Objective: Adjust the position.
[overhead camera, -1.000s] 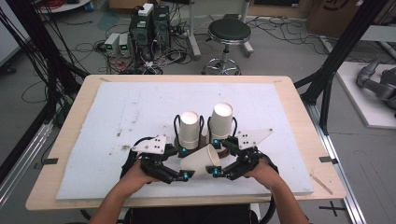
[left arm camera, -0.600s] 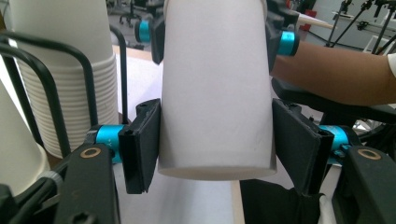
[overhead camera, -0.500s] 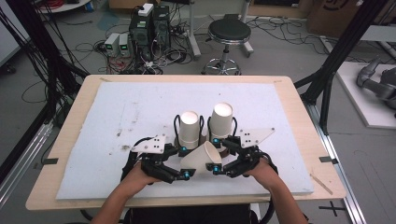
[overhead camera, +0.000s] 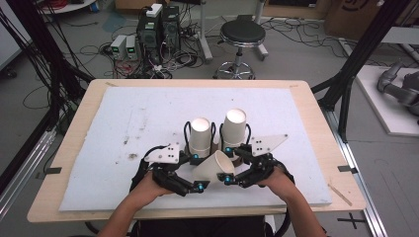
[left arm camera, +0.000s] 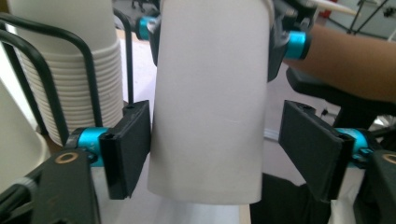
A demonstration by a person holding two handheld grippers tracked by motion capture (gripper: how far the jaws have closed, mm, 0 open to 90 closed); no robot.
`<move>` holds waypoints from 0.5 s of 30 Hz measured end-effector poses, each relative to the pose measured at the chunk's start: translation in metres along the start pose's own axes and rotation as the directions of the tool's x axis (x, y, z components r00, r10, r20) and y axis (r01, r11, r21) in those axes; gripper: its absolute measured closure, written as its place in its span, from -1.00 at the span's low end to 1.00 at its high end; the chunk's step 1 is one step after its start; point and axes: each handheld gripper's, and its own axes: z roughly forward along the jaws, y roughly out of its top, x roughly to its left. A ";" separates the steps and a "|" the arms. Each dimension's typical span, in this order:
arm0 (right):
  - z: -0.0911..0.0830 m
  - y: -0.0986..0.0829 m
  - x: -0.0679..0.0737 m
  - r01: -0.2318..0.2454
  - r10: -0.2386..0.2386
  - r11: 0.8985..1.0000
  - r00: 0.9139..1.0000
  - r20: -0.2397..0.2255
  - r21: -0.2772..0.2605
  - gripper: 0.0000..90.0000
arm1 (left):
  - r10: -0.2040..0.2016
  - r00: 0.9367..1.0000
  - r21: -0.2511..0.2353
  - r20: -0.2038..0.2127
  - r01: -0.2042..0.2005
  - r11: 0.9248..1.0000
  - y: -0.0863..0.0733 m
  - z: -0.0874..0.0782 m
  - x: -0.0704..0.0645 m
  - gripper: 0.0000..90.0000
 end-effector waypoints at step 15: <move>0.000 0.000 0.000 -0.065 0.063 0.995 0.998 -0.025 -0.078 -0.46 | -0.005 1.000 -0.071 0.028 0.007 0.997 0.000 -0.008 0.001 -0.20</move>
